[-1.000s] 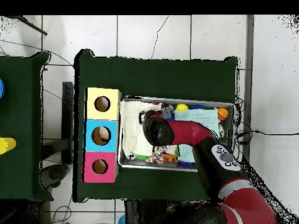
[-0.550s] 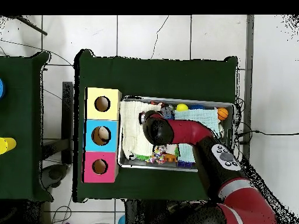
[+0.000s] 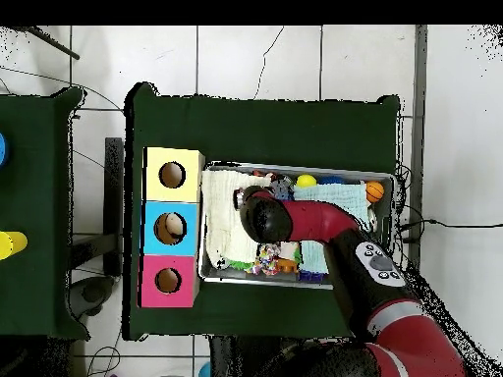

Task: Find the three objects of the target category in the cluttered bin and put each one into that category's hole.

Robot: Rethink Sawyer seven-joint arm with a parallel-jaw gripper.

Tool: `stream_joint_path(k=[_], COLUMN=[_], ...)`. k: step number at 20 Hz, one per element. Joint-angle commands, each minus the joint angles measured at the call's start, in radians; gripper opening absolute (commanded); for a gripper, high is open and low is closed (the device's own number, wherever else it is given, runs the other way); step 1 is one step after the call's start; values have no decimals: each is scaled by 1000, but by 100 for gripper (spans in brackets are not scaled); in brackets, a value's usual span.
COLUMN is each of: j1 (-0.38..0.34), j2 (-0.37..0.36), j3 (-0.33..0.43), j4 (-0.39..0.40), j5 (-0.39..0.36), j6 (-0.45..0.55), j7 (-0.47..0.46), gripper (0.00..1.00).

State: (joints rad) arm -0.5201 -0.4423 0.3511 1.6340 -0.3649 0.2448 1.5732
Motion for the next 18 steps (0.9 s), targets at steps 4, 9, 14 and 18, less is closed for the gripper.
stream_joint_path(k=[4,9,14,18], j1=[177,197,177,154], j2=[-71,-102,-120,-162], j3=[-89,-118,-102,-70], j4=[-8,-3,21,49], j5=[-72,-52,-37,-17], j6=[89,106,101,127], j7=[60,57,43,28], gripper=[0,0,0,0])
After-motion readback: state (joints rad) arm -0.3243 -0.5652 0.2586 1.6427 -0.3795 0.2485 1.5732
